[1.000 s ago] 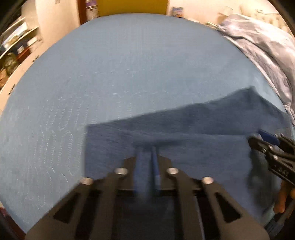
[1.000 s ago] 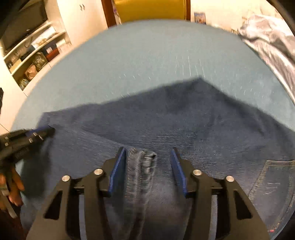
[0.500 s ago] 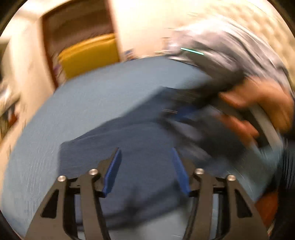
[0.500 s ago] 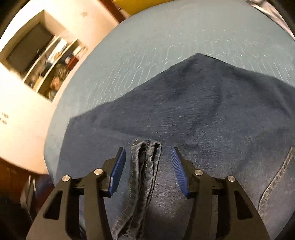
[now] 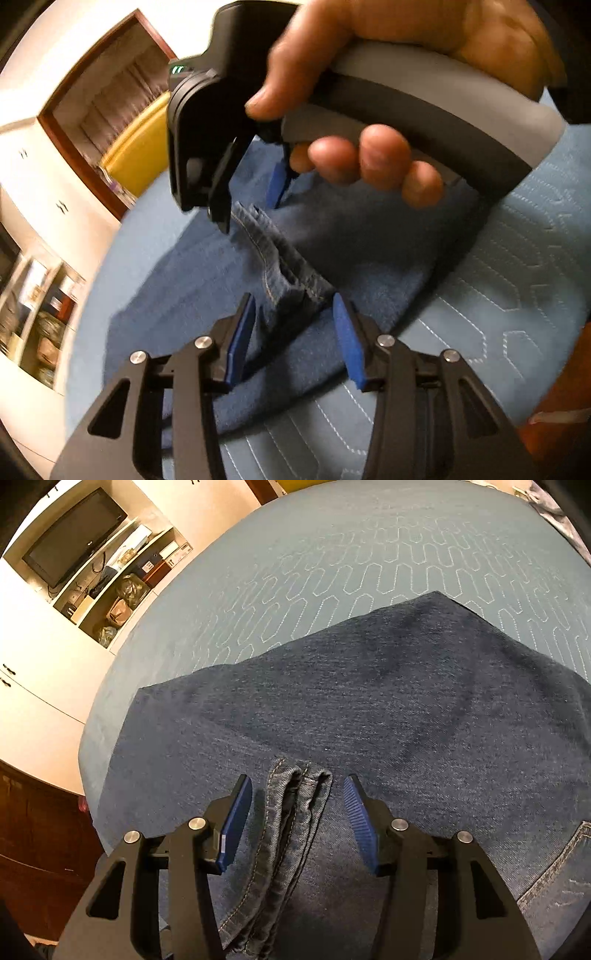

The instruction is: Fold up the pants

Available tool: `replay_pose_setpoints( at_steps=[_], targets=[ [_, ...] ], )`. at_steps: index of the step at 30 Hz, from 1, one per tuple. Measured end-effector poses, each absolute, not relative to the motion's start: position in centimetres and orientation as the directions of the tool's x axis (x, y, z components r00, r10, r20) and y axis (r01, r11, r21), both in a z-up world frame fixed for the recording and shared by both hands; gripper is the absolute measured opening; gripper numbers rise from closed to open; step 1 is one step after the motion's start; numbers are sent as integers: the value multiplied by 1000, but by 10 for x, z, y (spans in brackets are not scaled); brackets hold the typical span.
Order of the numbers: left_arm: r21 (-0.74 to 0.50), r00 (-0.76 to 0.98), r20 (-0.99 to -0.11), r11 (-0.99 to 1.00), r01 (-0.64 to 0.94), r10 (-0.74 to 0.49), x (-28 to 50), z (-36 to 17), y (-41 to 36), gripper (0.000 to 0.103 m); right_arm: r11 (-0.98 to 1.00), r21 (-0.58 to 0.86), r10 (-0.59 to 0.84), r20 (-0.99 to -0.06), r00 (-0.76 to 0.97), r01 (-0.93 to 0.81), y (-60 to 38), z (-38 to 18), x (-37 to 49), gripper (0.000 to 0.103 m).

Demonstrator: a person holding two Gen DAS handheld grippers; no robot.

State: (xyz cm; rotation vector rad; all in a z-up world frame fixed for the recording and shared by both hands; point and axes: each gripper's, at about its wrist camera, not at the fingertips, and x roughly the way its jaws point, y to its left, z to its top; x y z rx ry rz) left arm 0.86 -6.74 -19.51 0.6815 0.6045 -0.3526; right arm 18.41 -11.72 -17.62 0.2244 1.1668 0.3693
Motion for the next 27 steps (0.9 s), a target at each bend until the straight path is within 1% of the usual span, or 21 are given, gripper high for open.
replay_pose_setpoints(
  at_steps=[1, 2, 3, 5, 6, 7, 12, 15, 17, 19, 20, 21, 22, 23, 24, 25, 26, 27],
  targets=[
    [487, 773, -627, 723, 491, -102, 10, -196, -70, 43, 916, 366, 400, -850, 344, -164, -117, -177, 185, 50],
    [484, 766, -634, 720, 498, -104, 12, -197, -73, 34, 917, 366, 400, -848, 347, -161, -118, -177, 186, 44],
    [477, 760, -642, 721, 502, -104, 17, -197, -77, 29, 919, 361, 394, -850, 350, -159, -119, -177, 186, 26],
    [477, 765, -637, 731, 488, -95, 20, -198, -77, 22, 916, 370, 401, -847, 348, -156, -123, -175, 186, 20],
    [473, 768, -633, 737, 482, -97, 22, -194, -76, 20, 915, 368, 403, -845, 351, -164, -122, -171, 186, 15],
    [468, 773, -627, 745, 476, -100, 23, -190, -75, 19, 915, 357, 402, -842, 360, -189, -120, -164, 184, 13],
    [459, 791, -603, 766, 451, -104, 36, -175, -71, 18, 912, 350, 409, -825, 391, -214, -119, -145, 189, 13],
    [463, 775, -626, 755, 465, -93, 35, -185, -81, 18, 925, 318, 376, -842, 386, -209, -121, -154, 190, 13],
    [444, 751, -653, 754, 484, -98, 39, -199, -81, 18, 929, 314, 366, -850, 380, -194, -123, -163, 190, 12],
    [431, 743, -660, 756, 492, -107, 39, -202, -80, 22, 933, 308, 359, -853, 380, -188, -123, -170, 189, 13],
    [399, 734, -666, 768, 501, -133, 40, -198, -76, 34, 937, 294, 347, -855, 386, -190, -122, -171, 187, 13],
    [339, 712, -680, 786, 516, -174, 42, -193, -69, 47, 941, 280, 334, -858, 390, -191, -120, -172, 187, 14],
    [249, 686, -692, 818, 518, -224, 45, -182, -57, 49, 948, 259, 314, -863, 396, -187, -118, -172, 187, 15],
    [191, 677, -692, 839, 509, -252, 46, -174, -47, 49, 951, 248, 303, -865, 401, -183, -116, -172, 186, 15],
    [100, 661, -691, 867, 489, -293, 49, -163, -30, 49, 953, 242, 297, -863, 409, -182, -116, -171, 185, 18],
    [34, 652, -686, 881, 472, -323, 51, -155, -16, 49, 957, 229, 285, -859, 426, -178, -114, -167, 181, 22],
    [-70, 658, -667, 909, 412, -349, 59, -143, 13, 49, 965, 202, 258, -855, 450, -169, -113, -163, 176, 26],
    [-118, 668, -657, 923, 367, -350, 65, -137, 30, 49, 973, 172, 227, -847, 480, -156, -112, -157, 169, 33]
  ],
)
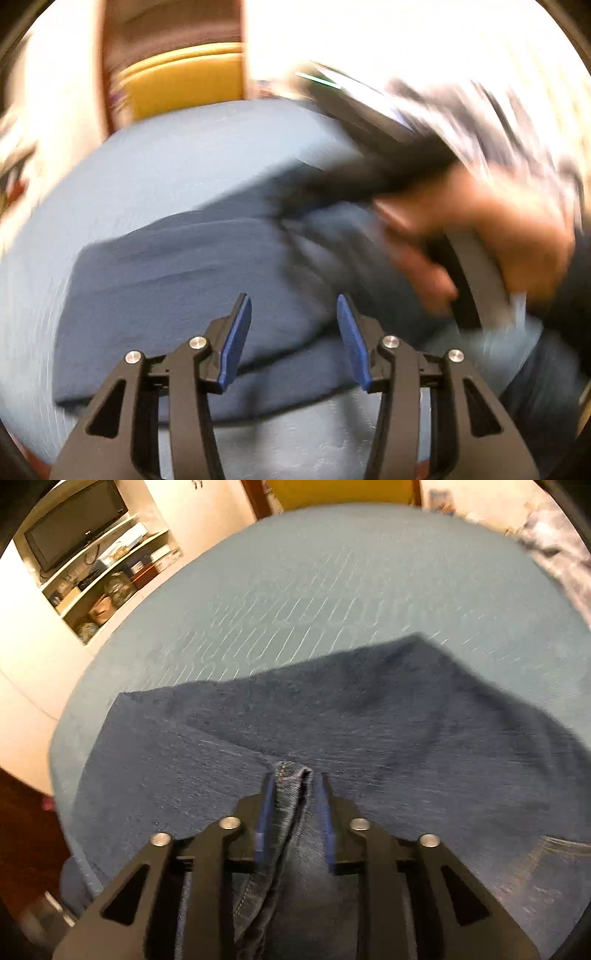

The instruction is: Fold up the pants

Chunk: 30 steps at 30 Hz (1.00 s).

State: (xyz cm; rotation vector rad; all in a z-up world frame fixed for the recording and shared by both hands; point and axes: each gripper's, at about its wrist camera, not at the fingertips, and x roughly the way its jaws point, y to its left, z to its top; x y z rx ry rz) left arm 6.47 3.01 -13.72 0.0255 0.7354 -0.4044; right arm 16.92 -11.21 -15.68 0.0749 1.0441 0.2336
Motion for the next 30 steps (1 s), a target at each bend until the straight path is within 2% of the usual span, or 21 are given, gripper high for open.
replay_pose_setpoints(
  at_steps=[1, 2, 4, 5, 8, 10, 12, 13, 17, 18, 20, 22, 25, 28, 30],
  targets=[
    [-185, 685, -643, 938, 295, -342, 78, -131, 59, 48, 985, 127, 170, -835, 523, -118, -110, -148, 159, 41],
    [-209, 695, -640, 944, 253, -328, 88, -129, 74, 47, 993, 87, 120, -823, 555, -84, -105, -140, 149, 44],
    [-204, 698, -662, 962, 184, -274, 116, -132, 101, 45, 992, 88, 126, -801, 586, -93, -93, -131, 135, 62],
    [-189, 684, -684, 968, 167, -251, 134, -136, 111, 44, 990, 95, 137, -789, 599, -100, -84, -127, 128, 64],
    [-156, 647, -732, 977, 147, -215, 173, -148, 125, 41, 987, 48, 132, -777, 615, -151, -53, -128, 119, 65],
    [-58, 617, -775, 987, 153, -141, 202, -155, 121, 40, 989, 40, 118, -794, 597, -143, -44, -140, 121, 64],
    [-50, 559, -817, 982, 183, -145, 221, -169, 117, 28, 991, 62, 118, -833, 540, -121, -44, -161, 127, 59],
    [-26, 539, -833, 983, 184, -123, 229, -178, 116, 27, 993, 40, 92, -851, 516, -112, -45, -171, 128, 55],
    [15, 516, -854, 988, 151, -66, 250, -196, 127, 25, 987, -68, 21, -846, 533, -148, -38, -183, 120, 55],
    [-3, 519, -852, 992, 126, -69, 254, -194, 134, 15, 985, -83, 9, -845, 535, -148, -36, -184, 119, 55],
    [7, 560, -827, 997, 78, -38, 252, -184, 142, 15, 986, -84, 4, -846, 534, -140, -36, -185, 118, 55],
    [-41, 576, -810, 991, 126, -107, 246, -177, 135, 17, 986, -83, 5, -847, 532, -142, -37, -185, 118, 55],
    [-16, 540, -837, 989, 146, -93, 234, -190, 121, 19, 987, -81, 7, -846, 533, -142, -37, -187, 118, 55],
    [3, 562, -826, 997, 77, -41, 210, -203, 130, 20, 987, -75, 13, -845, 534, -143, -38, -186, 120, 55],
    [-27, 578, -815, 999, 37, -43, 197, -203, 142, 20, 989, -53, 29, -848, 530, -139, -40, -186, 122, 55]
  ],
)
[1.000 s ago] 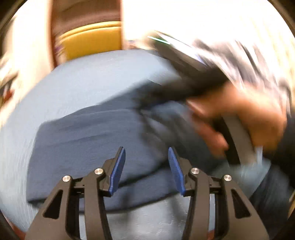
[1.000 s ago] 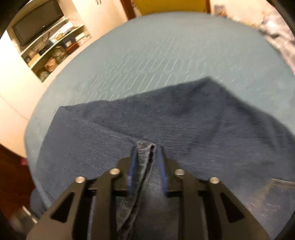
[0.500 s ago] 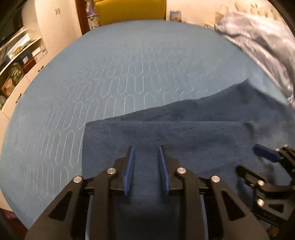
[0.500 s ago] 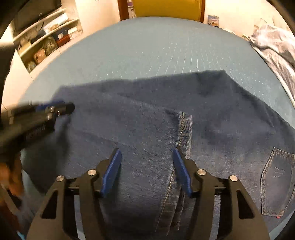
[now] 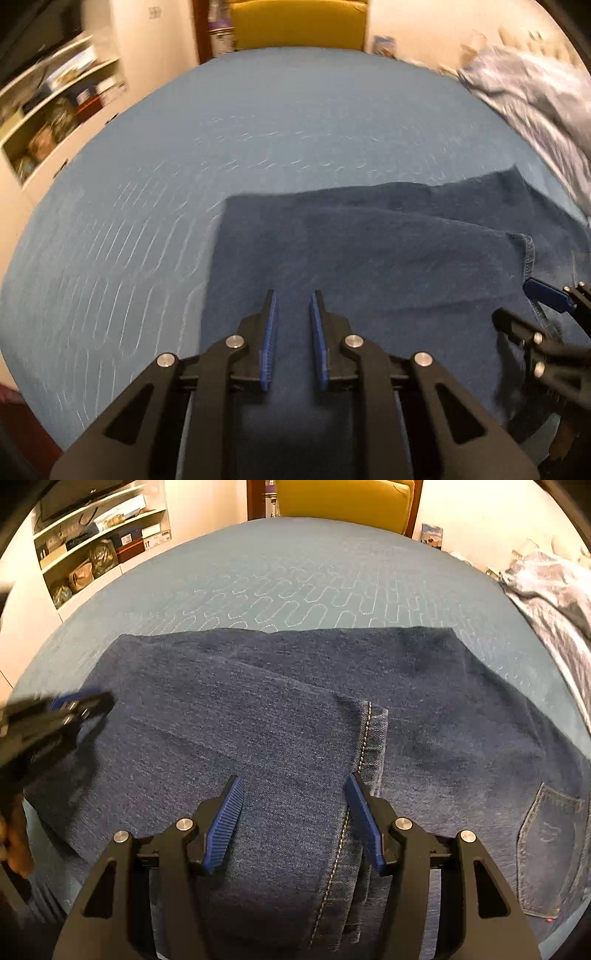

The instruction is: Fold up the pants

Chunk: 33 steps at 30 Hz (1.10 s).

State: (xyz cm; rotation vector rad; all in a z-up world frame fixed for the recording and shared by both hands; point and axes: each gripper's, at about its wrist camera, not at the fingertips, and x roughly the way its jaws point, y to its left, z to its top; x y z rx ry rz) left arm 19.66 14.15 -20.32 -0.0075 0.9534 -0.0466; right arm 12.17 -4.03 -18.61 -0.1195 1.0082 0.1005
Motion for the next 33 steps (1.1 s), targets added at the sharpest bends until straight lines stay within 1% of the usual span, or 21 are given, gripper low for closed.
replay_pose_setpoints(
  at_steps=[1, 2, 3, 4, 5, 7, 8, 10, 12, 14, 16, 17, 20, 22, 23, 24, 27, 29, 30, 31, 33],
  targets=[
    [-39, 590, -807, 999, 7, -36, 185, -200, 147, 20, 988, -54, 30, -849, 528, -142, -41, -186, 122, 55],
    [-58, 606, -795, 998, -25, -31, 175, -194, 150, 23, 988, -56, 29, -849, 528, -144, -42, -186, 123, 55],
    [-79, 625, -780, 996, -41, -36, 160, -185, 154, 33, 988, -59, 28, -848, 529, -146, -42, -186, 123, 55],
    [-101, 643, -764, 994, -38, -53, 149, -182, 152, 36, 987, -61, 27, -847, 531, -146, -42, -187, 122, 55],
    [-109, 657, -749, 994, -4, -80, 138, -176, 145, 37, 987, -63, 25, -846, 532, -147, -43, -187, 122, 55],
    [-83, 660, -744, 994, 73, -110, 125, -176, 129, 43, 987, -67, 21, -846, 534, -146, -41, -187, 121, 55],
    [-61, 645, -755, 992, 114, -121, 120, -182, 120, 49, 987, -68, 20, -845, 534, -145, -40, -186, 121, 55],
    [-10, 619, -782, 994, 110, -77, 112, -199, 119, 49, 987, -67, 23, -845, 534, -148, -39, -186, 120, 55],
    [-13, 634, -770, 995, 100, -73, 102, -203, 120, 49, 986, -63, 31, -844, 535, -156, -39, -187, 119, 55],
    [13, 646, -762, 997, 77, -40, 97, -200, 127, 49, 984, -63, 37, -841, 540, -165, -41, -188, 118, 55],
    [-40, 661, -749, 999, 37, -54, 91, -193, 142, 49, 984, -68, 34, -839, 543, -167, -41, -188, 117, 55],
    [-87, 667, -742, 996, 3, -67, 91, -186, 158, 49, 984, -70, 32, -839, 543, -166, -40, -188, 117, 55],
    [-81, 682, -730, 997, -16, -48, 83, -181, 172, 54, 986, -72, 22, -841, 540, -152, -37, -183, 116, 56],
    [-67, 655, -755, 997, -28, -32, 88, -189, 178, 54, 992, -36, 35, -828, 559, -117, -43, -178, 110, 57],
    [-89, 641, -767, 995, -53, -34, 86, -195, 186, 57, 994, -39, 27, -821, 570, -105, -45, -176, 106, 57],
    [-131, 648, -759, 989, -62, -60, 86, -191, 198, 60, 991, -77, -4, -820, 572, -105, -45, -180, 99, 58],
    [-223, 654, -747, 972, -75, -121, 77, -193, 212, 62, 982, -124, -18, -806, 592, -139, -45, -188, 90, 64],
    [-312, 657, -732, 946, -83, -183, 75, -198, 224, 63, 984, -113, -13, -812, 584, -135, -49, -190, 93, 69],
    [-346, 658, -723, 934, -86, -207, 73, -200, 230, 63, 986, -104, -11, -815, 579, -128, -52, -190, 94, 73],
    [-366, 658, -718, 927, -78, -228, 72, -201, 233, 63, 990, -83, -2, -820, 573, -115, -56, -193, 96, 78],
    [-366, 656, -715, 929, -55, -243, 69, -202, 234, 61, 991, -63, 15, -815, 579, -115, -62, -197, 96, 80]
  ],
)
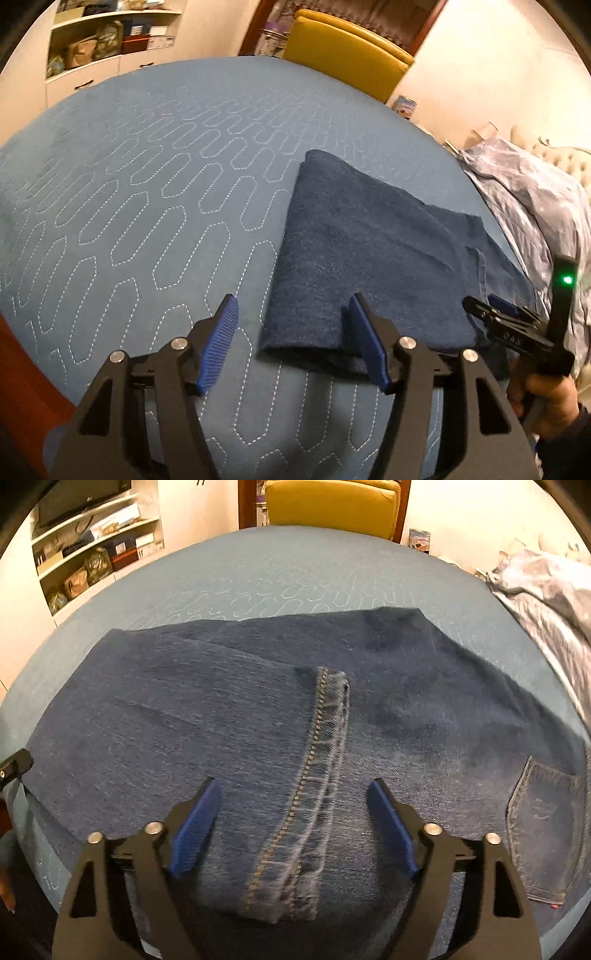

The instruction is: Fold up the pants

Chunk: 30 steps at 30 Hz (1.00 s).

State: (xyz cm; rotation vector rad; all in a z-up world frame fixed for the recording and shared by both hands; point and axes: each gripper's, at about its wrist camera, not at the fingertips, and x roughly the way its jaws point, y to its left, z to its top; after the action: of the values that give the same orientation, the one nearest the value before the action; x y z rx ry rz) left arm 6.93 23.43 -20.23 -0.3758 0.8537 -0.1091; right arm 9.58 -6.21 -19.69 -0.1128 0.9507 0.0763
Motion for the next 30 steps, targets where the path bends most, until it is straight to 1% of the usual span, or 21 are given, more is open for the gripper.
replay_pose_setpoints(
  at_steps=[1, 2, 6, 9, 10, 12, 14, 16, 17, 19, 22, 23, 24, 26, 27, 28, 29, 30],
  targets=[
    [-380, 654, -710, 924, -43, -262, 67, -202, 236, 60, 990, -68, 17, -810, 587, -123, -62, -198, 94, 80],
    [-407, 651, -702, 913, -36, -288, 66, -204, 237, 55, 989, -82, 6, -808, 589, -123, -60, -198, 94, 80],
    [-526, 637, -668, 850, -38, -385, 64, -210, 250, 46, 985, -130, -41, -808, 588, -110, -52, -197, 94, 80],
    [-648, 615, -622, 759, -56, -485, 64, -219, 263, 44, 987, -123, -39, -810, 585, -104, -52, -198, 94, 80],
    [-710, 607, -589, 701, -72, -534, 66, -224, 272, 44, 988, -120, -40, -814, 580, -100, -51, -197, 94, 81],
    [-787, 592, -540, 608, -103, -599, 72, -233, 285, 30, 985, -142, -60, -819, 571, -101, -48, -194, 97, 81],
    [-835, 574, -501, 535, -126, -647, 77, -243, 296, 23, 979, -175, -86, -823, 561, -105, -47, -187, 103, 81],
    [-857, 566, -472, 501, -117, -676, 78, -246, 298, 21, 955, -284, -181, -780, 599, -82, -34, -170, 100, 80],
    [-867, 565, -460, 485, -118, -685, 78, -247, 299, 20, 947, -309, -190, -753, 630, -84, -27, -160, 97, 80],
    [-893, 566, -425, 429, -135, -707, 79, -251, 302, 20, 949, -283, -123, -737, 664, -139, -8, -141, 96, 80],
    [-895, 566, -428, 420, -154, -704, 78, -249, 300, 26, 947, -240, -54, -773, 633, -213, 16, -140, 107, 79],
    [-896, 566, -426, 417, -155, -706, 78, -248, 299, 30, 948, -228, -50, -795, 605, -221, 19, -147, 114, 78],
    [-890, 559, -440, 424, -169, -703, 79, -247, 297, 30, 947, -224, -53, -817, 575, -231, 22, -155, 120, 75],
    [-872, 545, -480, 444, -207, -688, 82, -247, 295, 32, 929, -269, -102, -847, 522, -254, 25, -181, 127, 73],
    [-871, 545, -481, 446, -207, -686, 82, -245, 293, 39, 928, -265, -95, -848, 522, -263, 23, -187, 128, 73],
    [-871, 548, -480, 446, -206, -685, 84, -243, 291, 40, 931, -253, -81, -846, 527, -263, 22, -189, 128, 73],
    [-864, 548, -493, 456, -214, -676, 86, -242, 288, 34, 936, -237, -69, -849, 523, -261, 19, -189, 128, 74],
    [-852, 544, -513, 472, -227, -664, 87, -242, 286, 18, 943, -214, -57, -857, 511, -254, 16, -189, 130, 74]
  ],
)
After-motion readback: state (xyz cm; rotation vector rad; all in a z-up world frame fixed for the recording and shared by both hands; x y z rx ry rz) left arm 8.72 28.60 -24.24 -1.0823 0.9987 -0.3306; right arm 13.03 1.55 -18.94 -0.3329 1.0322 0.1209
